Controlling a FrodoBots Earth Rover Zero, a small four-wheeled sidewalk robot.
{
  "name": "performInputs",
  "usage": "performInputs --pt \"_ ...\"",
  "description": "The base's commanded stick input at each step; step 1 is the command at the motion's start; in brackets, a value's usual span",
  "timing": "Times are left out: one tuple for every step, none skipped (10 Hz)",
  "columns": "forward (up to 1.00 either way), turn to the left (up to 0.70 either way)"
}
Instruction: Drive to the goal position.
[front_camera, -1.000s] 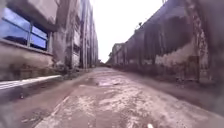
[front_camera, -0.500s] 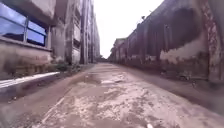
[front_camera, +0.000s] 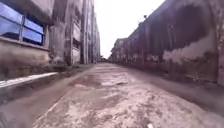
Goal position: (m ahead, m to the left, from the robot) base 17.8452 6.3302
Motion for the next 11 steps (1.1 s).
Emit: performInputs --pt "0.50 0.00" --pt "0.50 0.00" --pt "0.50 0.00" --pt "0.50 0.00" --pt "0.50 0.00" --pt "0.50 0.00" --pt "0.50 0.00" --pt "0.50 0.00" --pt "0.50 0.00" --pt "0.50 0.00" --pt "0.50 0.00"
